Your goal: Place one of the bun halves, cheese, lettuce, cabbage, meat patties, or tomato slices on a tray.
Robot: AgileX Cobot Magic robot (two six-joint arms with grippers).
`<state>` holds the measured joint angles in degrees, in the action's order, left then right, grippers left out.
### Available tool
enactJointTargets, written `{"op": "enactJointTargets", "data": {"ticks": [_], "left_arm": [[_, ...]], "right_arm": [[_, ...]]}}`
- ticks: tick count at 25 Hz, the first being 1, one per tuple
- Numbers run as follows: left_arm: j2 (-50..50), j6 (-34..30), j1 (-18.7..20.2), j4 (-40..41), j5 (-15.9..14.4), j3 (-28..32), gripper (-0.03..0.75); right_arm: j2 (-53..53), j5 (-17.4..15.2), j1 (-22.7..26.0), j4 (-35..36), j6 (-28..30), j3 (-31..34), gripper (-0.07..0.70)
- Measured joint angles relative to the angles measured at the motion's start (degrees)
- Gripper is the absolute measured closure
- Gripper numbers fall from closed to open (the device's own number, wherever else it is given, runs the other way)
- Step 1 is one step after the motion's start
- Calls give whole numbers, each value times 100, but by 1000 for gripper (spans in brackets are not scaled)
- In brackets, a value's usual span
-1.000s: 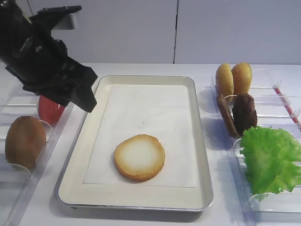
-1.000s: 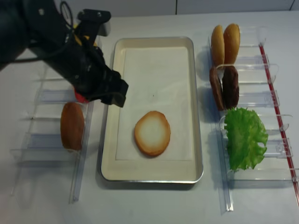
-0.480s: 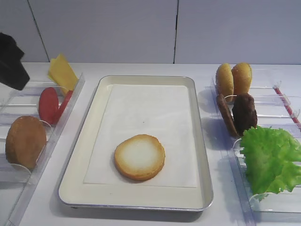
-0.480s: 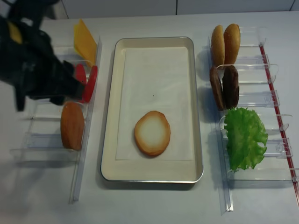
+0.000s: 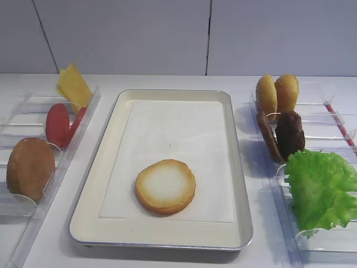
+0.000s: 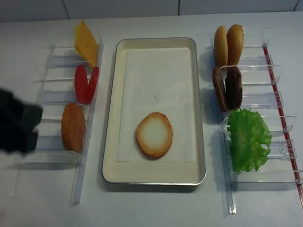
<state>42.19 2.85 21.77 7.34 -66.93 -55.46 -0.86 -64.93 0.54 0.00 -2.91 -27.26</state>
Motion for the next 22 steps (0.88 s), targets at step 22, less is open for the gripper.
{"op": "enactJointTargets", "data": {"ticks": [22], "left_arm": [[-4314,323,0,-191,-97,2736,291]], "right_arm": [[0,0,0,0,0,0,-63]]}}
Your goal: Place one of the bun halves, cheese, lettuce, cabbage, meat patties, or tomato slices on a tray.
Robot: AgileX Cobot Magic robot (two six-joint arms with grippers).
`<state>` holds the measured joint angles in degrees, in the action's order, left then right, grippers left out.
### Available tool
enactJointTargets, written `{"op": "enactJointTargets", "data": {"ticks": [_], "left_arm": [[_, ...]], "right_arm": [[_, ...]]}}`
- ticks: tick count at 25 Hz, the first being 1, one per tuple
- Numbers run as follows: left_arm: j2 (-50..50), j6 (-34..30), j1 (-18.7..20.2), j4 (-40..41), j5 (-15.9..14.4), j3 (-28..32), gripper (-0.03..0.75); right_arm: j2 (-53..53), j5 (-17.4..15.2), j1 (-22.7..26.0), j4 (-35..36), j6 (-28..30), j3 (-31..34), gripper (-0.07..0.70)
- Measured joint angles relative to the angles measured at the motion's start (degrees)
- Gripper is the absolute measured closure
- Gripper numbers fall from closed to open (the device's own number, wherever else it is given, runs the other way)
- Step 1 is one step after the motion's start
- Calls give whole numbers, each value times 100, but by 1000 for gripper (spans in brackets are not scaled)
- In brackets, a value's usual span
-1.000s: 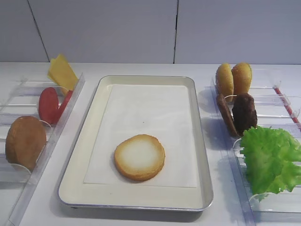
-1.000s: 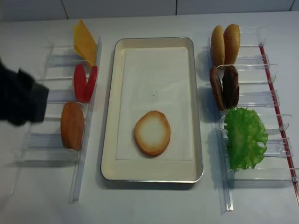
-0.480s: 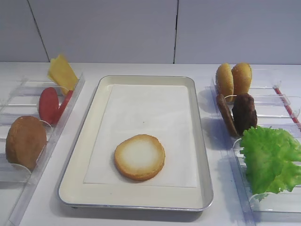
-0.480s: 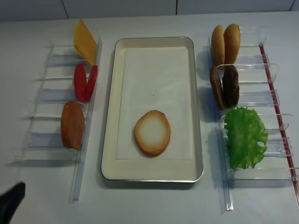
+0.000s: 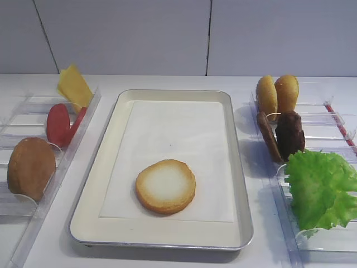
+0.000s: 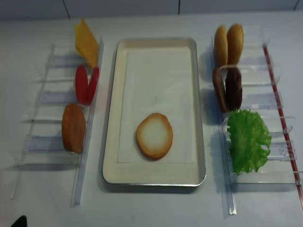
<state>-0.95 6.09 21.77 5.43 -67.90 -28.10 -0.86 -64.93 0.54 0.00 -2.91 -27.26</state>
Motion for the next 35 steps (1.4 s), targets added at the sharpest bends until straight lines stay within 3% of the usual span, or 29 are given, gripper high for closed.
{"op": "enactJointTargets", "data": {"ticks": [20,25,31,35], "left_arm": [[-9,-82,-55,-14,0,0,291],[-9,-82,-627,-14,0,0,291],[-9,-82,-1907,-14,0,0,291],[-9,-82,-2067,-24,0,0,291]], "right_arm": [[0,0,0,0,0,0,-63],[0,0,0,0,0,0,-63],[0,0,0,0,0,0,-63],[0,0,0,0,0,0,-63]]}}
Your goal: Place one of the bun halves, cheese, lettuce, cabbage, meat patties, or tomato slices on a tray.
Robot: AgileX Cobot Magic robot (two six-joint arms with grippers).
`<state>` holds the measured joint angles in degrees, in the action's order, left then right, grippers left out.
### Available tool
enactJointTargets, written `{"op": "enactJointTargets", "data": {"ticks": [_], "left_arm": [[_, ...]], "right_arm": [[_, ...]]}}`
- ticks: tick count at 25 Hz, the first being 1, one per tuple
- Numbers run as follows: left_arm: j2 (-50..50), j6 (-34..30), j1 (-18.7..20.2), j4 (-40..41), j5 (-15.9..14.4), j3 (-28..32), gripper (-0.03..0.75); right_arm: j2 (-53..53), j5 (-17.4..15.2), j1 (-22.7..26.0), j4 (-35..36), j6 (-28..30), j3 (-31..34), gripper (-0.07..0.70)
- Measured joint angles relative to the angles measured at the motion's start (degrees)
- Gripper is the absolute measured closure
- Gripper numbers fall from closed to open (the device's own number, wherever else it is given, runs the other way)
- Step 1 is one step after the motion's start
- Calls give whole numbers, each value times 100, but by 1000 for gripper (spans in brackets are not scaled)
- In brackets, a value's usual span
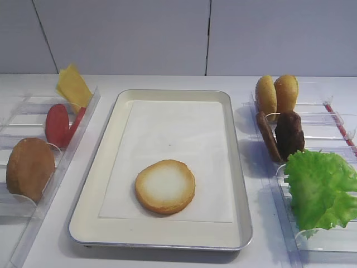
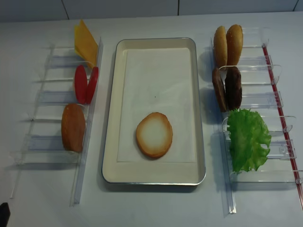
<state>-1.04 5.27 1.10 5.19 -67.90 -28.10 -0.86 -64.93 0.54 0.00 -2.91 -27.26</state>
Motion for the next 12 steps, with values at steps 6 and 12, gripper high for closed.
{"op": "enactJointTargets", "data": {"ticks": [6,12], "left_arm": [[0,-11,21,0,0,0,291],[0,-11,21,0,0,0,291]], "right_arm": [[0,0,0,0,0,0,-63],[0,0,0,0,0,0,-63]]}}
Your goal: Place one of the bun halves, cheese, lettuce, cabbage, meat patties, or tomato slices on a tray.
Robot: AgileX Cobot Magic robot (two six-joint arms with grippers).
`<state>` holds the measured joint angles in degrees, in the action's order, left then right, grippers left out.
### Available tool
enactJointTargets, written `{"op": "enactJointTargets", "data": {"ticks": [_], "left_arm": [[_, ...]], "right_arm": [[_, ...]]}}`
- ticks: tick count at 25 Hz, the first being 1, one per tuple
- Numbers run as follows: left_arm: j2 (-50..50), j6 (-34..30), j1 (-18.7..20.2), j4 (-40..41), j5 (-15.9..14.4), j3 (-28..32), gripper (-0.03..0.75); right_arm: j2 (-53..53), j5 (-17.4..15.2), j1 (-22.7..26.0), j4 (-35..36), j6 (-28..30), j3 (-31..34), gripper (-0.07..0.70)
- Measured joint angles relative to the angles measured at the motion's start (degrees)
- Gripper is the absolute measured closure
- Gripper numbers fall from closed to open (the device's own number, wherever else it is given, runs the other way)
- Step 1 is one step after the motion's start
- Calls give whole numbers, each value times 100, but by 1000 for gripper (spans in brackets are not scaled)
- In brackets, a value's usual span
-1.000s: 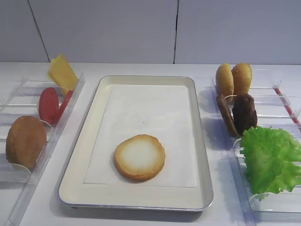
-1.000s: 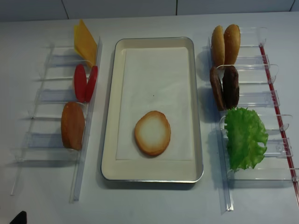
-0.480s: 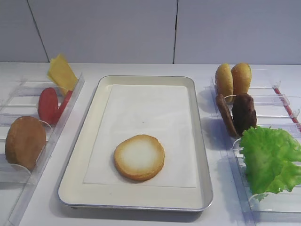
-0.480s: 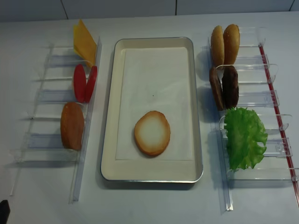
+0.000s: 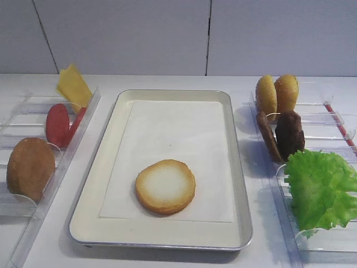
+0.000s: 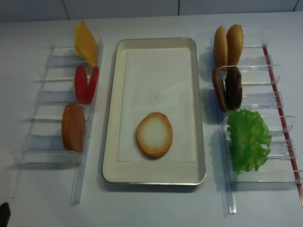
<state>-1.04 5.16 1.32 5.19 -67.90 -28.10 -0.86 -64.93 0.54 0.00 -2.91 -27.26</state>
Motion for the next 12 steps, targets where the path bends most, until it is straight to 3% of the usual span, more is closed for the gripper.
{"op": "enactJointTargets", "data": {"ticks": [12], "left_arm": [[0,0,0,0,0,0,291]], "right_arm": [[0,0,0,0,0,0,-63]]}}
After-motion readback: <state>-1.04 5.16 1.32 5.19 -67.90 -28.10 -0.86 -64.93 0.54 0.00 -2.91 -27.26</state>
